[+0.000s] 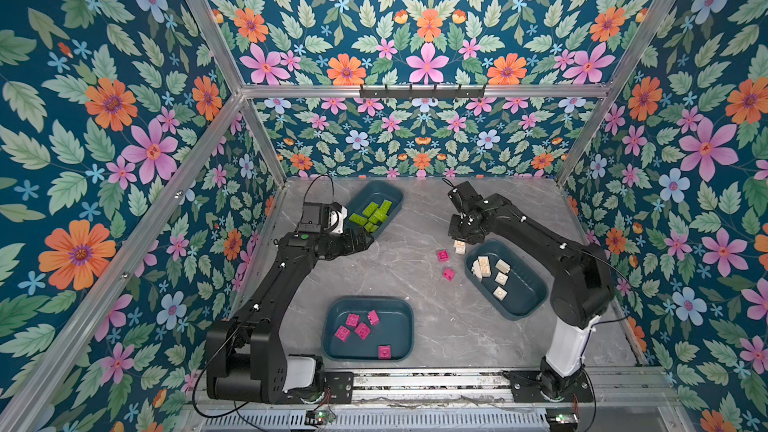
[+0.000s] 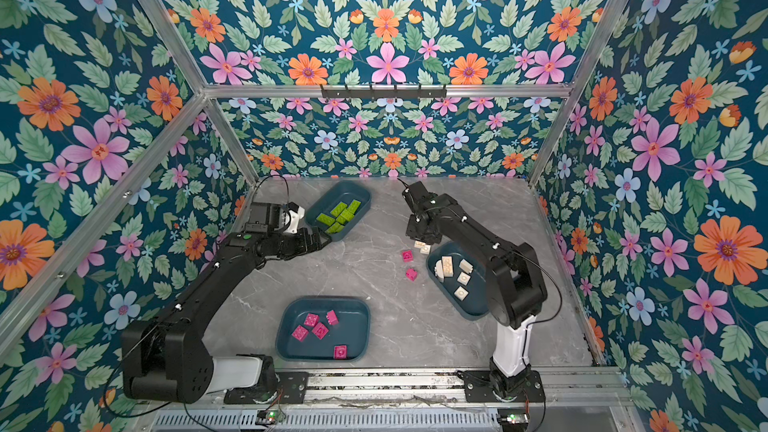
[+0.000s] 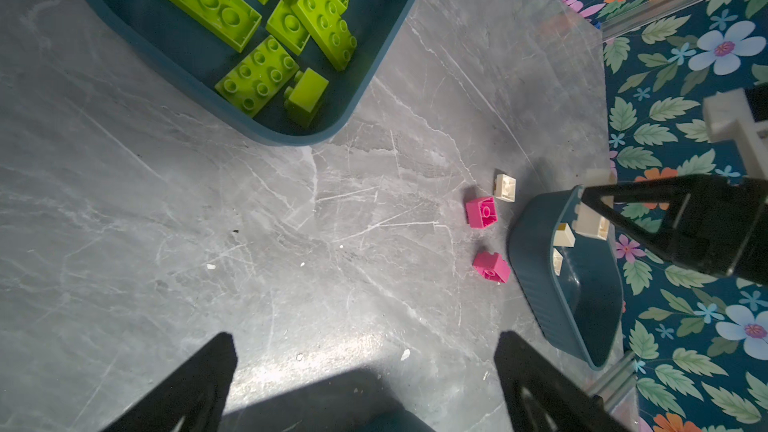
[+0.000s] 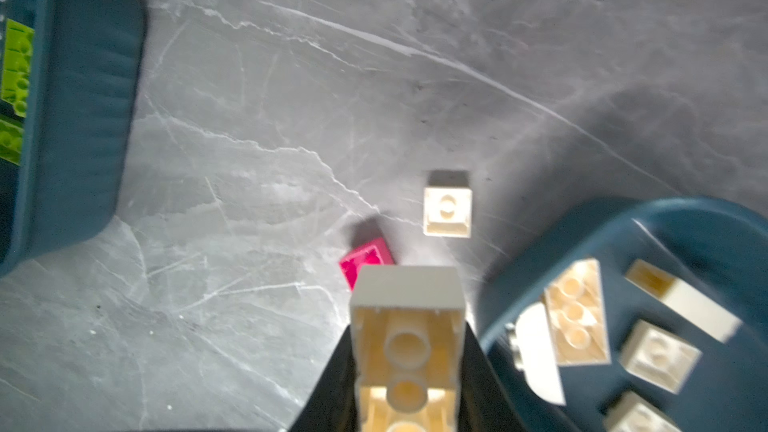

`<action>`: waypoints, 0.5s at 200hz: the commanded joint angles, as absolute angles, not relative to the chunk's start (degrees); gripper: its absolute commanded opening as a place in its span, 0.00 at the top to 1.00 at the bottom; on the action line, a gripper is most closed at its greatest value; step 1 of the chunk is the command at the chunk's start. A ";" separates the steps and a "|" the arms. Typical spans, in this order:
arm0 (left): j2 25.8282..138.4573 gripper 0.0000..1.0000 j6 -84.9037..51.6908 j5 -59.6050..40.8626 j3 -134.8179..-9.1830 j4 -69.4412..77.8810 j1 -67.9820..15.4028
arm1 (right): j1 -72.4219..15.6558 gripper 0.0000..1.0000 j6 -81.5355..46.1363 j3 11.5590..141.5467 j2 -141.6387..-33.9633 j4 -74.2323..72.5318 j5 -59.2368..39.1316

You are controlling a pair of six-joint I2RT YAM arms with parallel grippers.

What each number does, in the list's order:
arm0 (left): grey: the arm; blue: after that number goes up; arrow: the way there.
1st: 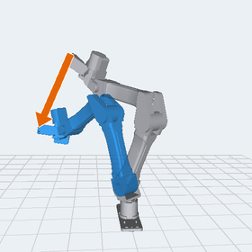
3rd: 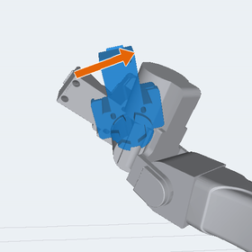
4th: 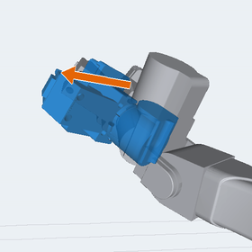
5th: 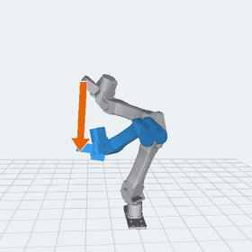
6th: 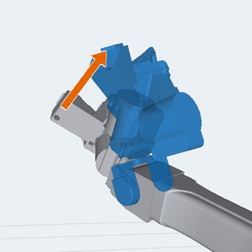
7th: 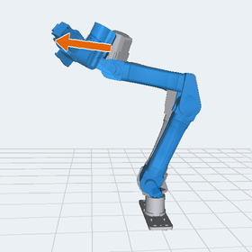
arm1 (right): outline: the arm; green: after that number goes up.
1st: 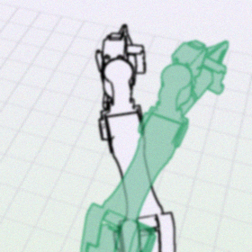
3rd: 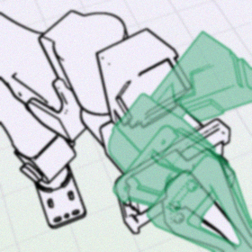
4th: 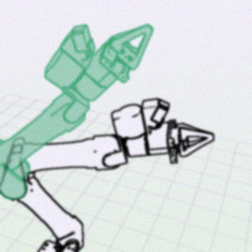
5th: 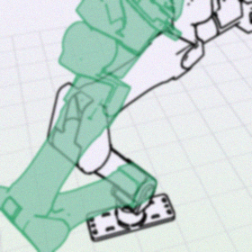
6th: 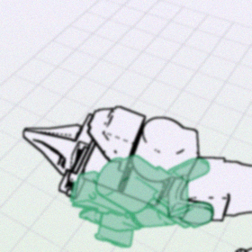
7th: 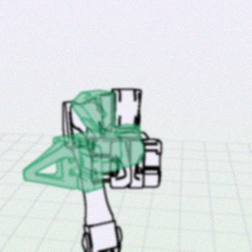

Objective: Sort the legos into containers by color
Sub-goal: 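Carry the long white brick with the right gripper into the white-brick bin and release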

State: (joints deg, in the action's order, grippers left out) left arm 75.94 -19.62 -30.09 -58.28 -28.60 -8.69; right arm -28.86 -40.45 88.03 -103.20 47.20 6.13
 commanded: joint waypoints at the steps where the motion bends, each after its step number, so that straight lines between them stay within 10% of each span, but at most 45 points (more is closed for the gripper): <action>1: 74.71 0.00 -21.13 -32.24 -58.10 -26.72 -9.23 | -27.42 0.76 -40.42 82.09 -96.96 49.88 6.26; 100: 74.16 0.00 -24.17 -33.08 -56.81 -24.04 -12.56 | -14.47 0.76 -40.35 54.88 -77.25 49.61 4.02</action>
State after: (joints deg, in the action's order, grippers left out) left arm 73.82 -23.70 -32.93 -56.73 -25.36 -12.03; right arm -16.16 -40.82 57.54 -77.93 50.83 4.21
